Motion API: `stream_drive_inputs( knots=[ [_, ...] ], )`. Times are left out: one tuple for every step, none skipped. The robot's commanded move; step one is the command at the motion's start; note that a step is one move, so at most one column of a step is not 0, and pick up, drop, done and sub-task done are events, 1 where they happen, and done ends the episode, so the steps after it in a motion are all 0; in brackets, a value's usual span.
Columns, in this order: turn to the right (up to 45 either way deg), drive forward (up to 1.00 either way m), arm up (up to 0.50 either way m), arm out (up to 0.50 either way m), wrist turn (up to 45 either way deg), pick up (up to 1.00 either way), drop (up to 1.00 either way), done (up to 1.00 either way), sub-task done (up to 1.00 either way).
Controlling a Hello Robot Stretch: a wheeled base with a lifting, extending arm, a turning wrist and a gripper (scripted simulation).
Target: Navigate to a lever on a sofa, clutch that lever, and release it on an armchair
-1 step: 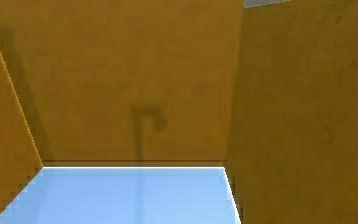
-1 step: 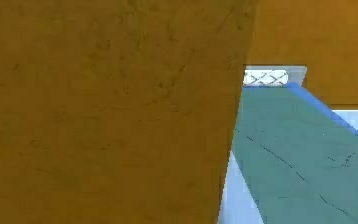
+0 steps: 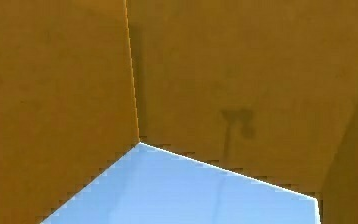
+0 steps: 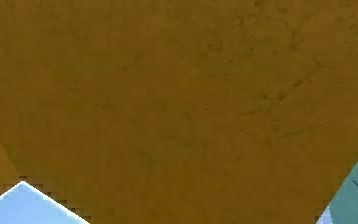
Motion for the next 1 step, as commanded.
stream_drive_inputs(
  knots=[
    [0.0, 0.1, 0.0, 0.0, 0.0, 0.0, 0.0, 0.0, 0.0]
  ],
)
